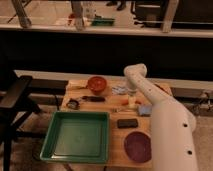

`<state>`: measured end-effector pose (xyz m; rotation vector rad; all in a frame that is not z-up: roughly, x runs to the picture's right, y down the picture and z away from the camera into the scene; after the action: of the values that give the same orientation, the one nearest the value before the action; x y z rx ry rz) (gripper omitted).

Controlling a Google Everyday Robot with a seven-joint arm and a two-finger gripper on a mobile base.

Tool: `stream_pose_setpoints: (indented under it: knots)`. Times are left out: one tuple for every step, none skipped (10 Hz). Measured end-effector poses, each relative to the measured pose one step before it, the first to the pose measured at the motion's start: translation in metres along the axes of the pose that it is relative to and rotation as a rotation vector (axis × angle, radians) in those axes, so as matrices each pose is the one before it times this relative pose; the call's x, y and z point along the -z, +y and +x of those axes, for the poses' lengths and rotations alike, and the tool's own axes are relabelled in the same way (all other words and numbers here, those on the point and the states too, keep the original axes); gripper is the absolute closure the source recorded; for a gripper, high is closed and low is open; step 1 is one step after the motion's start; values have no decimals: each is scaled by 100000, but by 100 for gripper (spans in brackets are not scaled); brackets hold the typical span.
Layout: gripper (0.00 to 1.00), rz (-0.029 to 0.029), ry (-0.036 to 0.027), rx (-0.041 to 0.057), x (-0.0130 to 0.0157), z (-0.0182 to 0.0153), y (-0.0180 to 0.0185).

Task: Place pepper in tray

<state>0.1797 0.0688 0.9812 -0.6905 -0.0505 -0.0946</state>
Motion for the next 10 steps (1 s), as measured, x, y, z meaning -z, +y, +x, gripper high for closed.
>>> stream_pose_setpoints:
  knots:
    - [20,726,456,-674,164,260,215]
    - [20,911,-417,-514,294,-48,110]
    - [20,2860,-1137,-508,648,-21,140]
    - [20,2338,-1163,62,384,-51,99]
    - [20,3431,-1455,567,404,-84,105]
    - [20,2017,-689,209,213,103,47]
    - [20,1108,-471,381,-83,-61,44]
    - [20,-70,-439,344,-256,-280,21]
    - [20,-218,-165,51,-201,-55,32]
    - [20,-91,99,-178,-125,71,-30]
